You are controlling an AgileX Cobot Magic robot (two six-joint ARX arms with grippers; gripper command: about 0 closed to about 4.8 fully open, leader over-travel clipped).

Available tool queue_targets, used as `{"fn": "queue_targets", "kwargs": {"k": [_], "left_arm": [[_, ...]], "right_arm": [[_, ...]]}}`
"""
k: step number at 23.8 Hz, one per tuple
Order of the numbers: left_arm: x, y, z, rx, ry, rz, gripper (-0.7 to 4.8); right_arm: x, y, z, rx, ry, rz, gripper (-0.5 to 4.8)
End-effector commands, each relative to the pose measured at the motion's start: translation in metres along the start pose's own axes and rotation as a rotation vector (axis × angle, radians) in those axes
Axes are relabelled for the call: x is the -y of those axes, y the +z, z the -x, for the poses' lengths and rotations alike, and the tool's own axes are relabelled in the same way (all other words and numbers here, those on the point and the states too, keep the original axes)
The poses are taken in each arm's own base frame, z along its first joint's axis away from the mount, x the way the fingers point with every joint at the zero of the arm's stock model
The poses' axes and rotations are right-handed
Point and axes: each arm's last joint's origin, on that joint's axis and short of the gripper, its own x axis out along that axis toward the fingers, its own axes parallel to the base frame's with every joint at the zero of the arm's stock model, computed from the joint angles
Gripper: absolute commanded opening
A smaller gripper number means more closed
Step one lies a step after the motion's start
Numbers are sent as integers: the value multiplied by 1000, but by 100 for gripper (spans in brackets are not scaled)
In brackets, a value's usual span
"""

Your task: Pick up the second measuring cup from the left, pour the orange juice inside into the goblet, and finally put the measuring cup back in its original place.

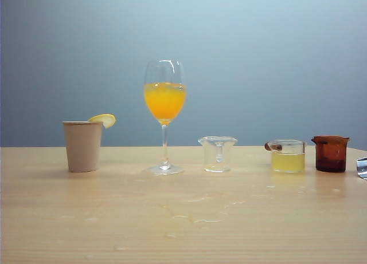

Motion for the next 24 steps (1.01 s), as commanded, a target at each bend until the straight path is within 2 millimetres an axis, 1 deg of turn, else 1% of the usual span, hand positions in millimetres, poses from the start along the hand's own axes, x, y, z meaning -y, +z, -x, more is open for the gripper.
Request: {"fn": "queue_targets", "kwargs": {"k": [1, 4, 6, 8, 14, 24], "left_arm": [[-2, 4, 0, 36, 60, -21, -6], [-1, 5, 0, 43, 52, -21, -6], [-1, 12, 1, 117, 47, -20, -6], [-1, 15, 1, 145, 49, -20, -6], [-1, 6, 0, 50, 48, -53, -6], [-2, 6, 0, 54, 57, -58, 0]], "right_arm": [[0, 2, 0, 14, -2, -4, -6], [0, 2, 0, 14, -2, -4, -6], [0, 2, 0, 14, -2, -5, -6], [0, 2, 0, 14, -1, -4, -6], [0, 2, 0, 14, -2, -5, -6], [0, 2, 0, 14, -1, -5, -6]]}}
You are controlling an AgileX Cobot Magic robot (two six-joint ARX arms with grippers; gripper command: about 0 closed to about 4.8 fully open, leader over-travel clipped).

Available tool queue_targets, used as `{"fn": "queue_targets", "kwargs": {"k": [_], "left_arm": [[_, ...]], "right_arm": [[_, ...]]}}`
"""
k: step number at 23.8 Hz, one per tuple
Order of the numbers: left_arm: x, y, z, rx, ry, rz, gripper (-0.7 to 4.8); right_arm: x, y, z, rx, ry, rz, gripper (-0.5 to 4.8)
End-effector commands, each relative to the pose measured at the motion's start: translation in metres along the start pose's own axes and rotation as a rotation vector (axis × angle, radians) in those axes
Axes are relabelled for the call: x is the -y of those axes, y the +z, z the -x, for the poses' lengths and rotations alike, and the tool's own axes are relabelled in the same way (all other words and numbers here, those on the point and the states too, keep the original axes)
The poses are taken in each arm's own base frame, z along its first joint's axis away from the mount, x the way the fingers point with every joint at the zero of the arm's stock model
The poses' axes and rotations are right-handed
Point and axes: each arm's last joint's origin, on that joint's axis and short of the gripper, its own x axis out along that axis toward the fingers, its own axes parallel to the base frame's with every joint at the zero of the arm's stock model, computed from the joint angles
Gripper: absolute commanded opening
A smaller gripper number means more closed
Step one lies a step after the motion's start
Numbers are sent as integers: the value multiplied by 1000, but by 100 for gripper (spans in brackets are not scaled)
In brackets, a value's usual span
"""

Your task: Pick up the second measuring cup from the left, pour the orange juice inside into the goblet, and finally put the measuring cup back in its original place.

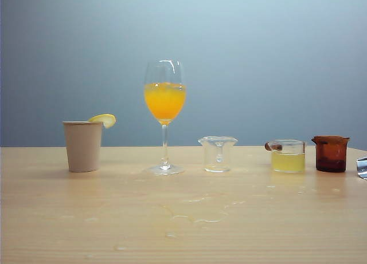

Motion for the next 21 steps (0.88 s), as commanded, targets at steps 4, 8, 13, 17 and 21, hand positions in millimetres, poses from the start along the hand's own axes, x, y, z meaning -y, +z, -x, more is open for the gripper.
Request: {"fn": "queue_targets", "kwargs": {"k": [4, 8, 13, 17, 21], "left_arm": [[0, 2, 0, 15, 3, 0, 0], [0, 2, 0, 15, 3, 0, 0], [0, 2, 0, 15, 2, 0, 0], [0, 2, 0, 15, 3, 0, 0], [0, 2, 0, 16, 3, 0, 0]], "right_arm": [[0, 2, 0, 14, -1, -4, -6], [0, 2, 0, 14, -1, -4, -6], [1, -2, -1, 28, -33, -9, -6], [6, -27, -5, 74, -64, -18, -6], [15, -42, -4, 84, -63, -11, -6]]}}
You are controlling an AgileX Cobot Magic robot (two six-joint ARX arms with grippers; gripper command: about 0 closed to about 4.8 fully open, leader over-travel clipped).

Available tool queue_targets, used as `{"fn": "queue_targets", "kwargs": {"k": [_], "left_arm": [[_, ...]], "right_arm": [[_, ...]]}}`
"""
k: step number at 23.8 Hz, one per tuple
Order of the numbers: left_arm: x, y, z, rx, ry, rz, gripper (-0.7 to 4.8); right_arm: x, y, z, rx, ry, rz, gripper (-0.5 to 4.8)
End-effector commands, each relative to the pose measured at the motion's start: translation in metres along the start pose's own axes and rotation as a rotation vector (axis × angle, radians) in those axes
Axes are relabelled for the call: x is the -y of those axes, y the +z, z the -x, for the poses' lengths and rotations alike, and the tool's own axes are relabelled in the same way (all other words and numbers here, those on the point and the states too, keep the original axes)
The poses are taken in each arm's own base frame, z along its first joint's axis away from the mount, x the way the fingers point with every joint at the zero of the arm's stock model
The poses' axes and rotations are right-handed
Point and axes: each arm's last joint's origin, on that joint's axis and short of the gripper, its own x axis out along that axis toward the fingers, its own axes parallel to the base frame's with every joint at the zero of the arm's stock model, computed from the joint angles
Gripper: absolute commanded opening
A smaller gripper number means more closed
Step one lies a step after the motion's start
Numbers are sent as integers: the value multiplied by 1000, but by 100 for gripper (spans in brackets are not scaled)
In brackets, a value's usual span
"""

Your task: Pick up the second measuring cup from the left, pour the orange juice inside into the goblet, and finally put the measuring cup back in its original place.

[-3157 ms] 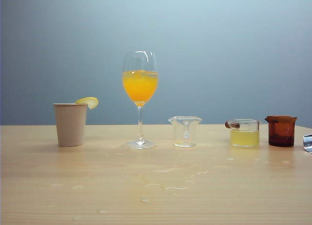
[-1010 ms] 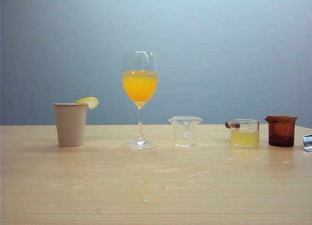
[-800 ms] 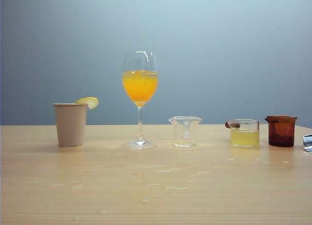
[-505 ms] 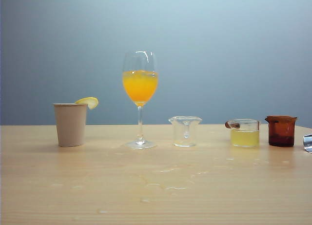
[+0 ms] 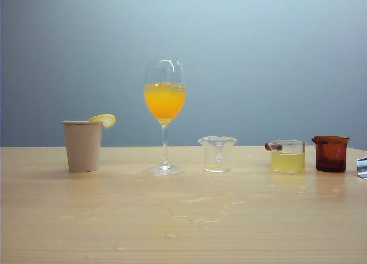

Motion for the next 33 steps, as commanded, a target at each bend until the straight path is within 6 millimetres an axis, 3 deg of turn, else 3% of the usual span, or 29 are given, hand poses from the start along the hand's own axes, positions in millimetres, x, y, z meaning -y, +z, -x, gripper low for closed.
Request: {"fn": "queue_targets", "kwargs": {"k": [1, 9, 33], "left_arm": [[0, 2, 0, 15, 2, 0, 0], [0, 3, 0, 16, 2, 0, 0], [0, 2, 0, 15, 2, 0, 0]], "right_arm": [[7, -5, 1, 34, -28, 1, -6], [17, -29, -4, 73, -155, -75, -5], [17, -32, -4, 41, -153, 9, -5]]}}
